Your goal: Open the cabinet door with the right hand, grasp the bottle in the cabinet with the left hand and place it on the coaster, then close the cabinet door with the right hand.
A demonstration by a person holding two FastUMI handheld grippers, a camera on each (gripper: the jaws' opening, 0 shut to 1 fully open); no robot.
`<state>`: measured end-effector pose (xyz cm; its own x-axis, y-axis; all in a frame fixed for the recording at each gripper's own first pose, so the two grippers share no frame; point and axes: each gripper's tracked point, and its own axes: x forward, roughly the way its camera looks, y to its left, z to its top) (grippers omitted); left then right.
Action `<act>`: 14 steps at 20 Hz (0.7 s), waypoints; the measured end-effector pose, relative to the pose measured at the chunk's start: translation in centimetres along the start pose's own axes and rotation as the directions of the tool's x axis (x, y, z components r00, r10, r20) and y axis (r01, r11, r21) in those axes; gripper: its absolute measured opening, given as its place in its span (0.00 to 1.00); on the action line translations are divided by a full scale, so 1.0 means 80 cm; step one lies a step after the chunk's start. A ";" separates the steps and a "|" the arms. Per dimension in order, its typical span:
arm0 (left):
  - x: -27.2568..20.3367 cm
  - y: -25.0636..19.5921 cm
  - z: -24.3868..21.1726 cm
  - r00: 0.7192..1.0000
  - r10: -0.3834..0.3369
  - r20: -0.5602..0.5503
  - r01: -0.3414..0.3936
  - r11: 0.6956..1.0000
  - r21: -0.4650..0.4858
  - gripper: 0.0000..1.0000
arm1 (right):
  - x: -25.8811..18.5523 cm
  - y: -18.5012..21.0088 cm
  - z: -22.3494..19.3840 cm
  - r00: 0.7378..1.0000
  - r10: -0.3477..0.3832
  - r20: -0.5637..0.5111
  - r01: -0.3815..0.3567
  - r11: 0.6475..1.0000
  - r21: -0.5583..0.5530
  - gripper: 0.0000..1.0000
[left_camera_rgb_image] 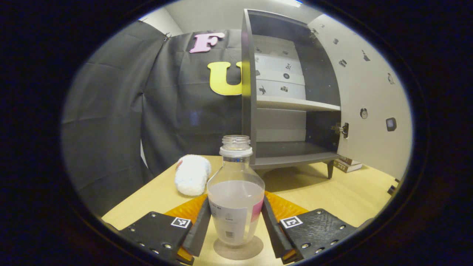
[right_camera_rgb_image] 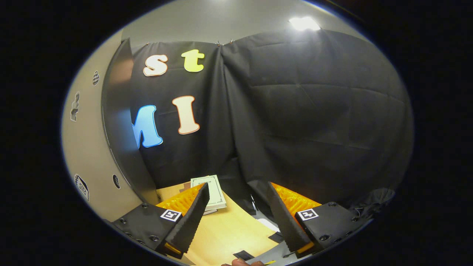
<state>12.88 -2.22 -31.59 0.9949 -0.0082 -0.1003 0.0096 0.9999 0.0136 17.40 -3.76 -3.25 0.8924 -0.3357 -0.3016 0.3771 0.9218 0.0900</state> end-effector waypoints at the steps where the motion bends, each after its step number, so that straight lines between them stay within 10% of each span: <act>1: -0.002 0.002 -0.006 1.000 0.005 0.000 -0.005 1.000 -0.011 0.72 | -0.003 -0.005 0.000 1.000 -0.011 -0.003 0.011 1.000 0.007 0.98; 14: -0.022 0.001 -0.067 0.998 -0.038 -0.049 0.036 0.999 -0.035 0.76 | -0.021 -0.022 -0.015 0.997 -0.072 -0.016 0.073 0.995 0.068 0.98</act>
<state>10.63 -2.09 -36.75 0.9877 -0.0455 -0.1498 0.0422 0.9988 -0.0250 14.93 -4.56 -4.03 0.8588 -0.3979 -0.3227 0.4571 0.8796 0.1318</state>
